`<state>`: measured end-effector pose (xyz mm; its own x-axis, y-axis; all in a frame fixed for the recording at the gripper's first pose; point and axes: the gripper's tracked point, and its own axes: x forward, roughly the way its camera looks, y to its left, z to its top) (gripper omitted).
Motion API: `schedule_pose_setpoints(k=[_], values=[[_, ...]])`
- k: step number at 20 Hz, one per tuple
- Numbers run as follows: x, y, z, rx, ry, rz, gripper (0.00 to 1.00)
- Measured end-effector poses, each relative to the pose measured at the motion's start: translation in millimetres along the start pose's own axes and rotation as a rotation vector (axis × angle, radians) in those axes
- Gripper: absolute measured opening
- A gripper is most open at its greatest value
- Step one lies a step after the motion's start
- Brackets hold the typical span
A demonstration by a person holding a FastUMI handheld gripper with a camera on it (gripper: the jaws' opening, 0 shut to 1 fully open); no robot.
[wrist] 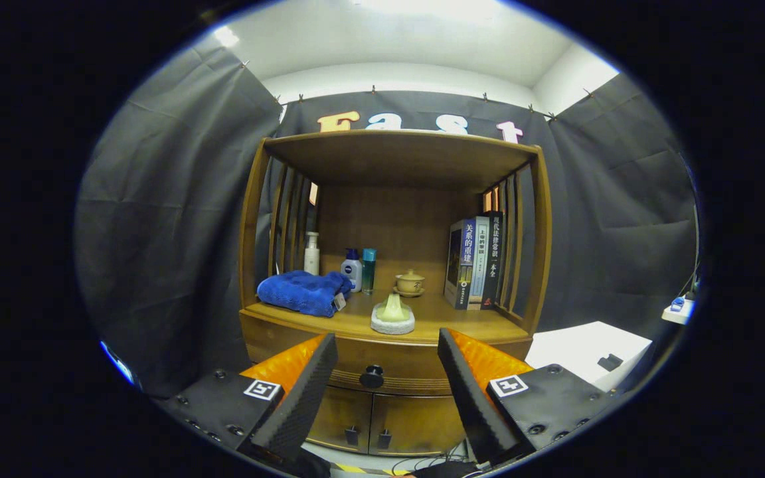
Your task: Pull open the drawer, take out the items inside it, and place them on the countertop above the cabinet.
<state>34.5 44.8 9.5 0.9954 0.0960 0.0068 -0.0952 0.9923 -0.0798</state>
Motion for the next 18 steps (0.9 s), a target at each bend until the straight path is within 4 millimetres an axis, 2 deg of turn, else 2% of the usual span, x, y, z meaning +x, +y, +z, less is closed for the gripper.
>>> schedule_pose_setpoints(k=[5,8,14,18], values=[[-23,-5,2,0.013,-0.018,0.003,0.98],[-28,-1,-7,0.034,-0.003,0.043,0.98],[-25,-4,-25,0.077,0.038,0.035,0.98],[-24,-10,-25,0.097,0.042,0.028,0.98]])
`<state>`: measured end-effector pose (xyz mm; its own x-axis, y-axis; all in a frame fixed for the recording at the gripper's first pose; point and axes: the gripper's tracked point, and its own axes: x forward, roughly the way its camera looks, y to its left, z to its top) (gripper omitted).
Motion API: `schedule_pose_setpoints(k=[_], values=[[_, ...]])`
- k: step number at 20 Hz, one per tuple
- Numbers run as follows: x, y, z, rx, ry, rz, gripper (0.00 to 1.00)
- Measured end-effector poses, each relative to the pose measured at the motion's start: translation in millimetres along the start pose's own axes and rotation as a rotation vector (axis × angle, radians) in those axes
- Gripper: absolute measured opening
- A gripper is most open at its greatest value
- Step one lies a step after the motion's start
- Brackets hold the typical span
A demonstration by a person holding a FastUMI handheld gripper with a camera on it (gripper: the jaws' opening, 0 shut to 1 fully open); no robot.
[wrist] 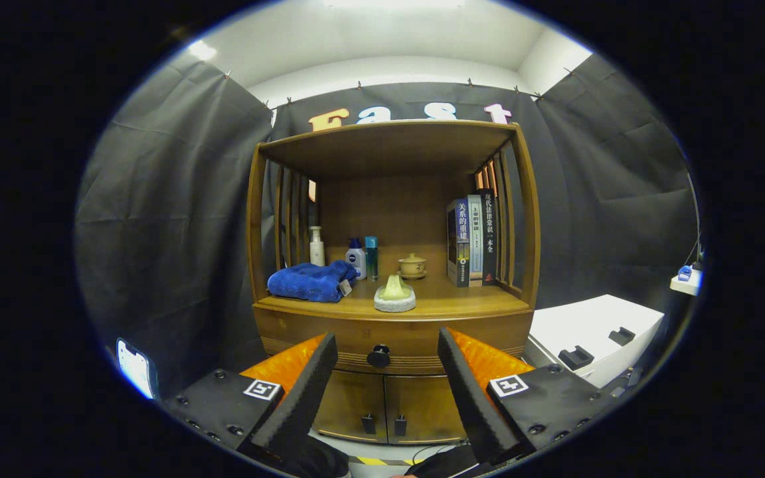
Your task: Pull open the drawer, take out the items inside it, and place them on the countertop above the cabinet.
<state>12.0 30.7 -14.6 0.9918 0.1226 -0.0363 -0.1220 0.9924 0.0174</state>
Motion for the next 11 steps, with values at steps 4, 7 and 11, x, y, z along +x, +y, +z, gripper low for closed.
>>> schedule_pose_setpoints(k=[4,7,11], values=[[-0.9,-3.4,4.8,-0.008,-0.012,-0.008,0.99],[-1.4,-3.8,5.4,-0.017,-0.018,-0.012,0.98],[-0.7,0.3,1.2,-0.014,-0.009,-0.006,0.98]])
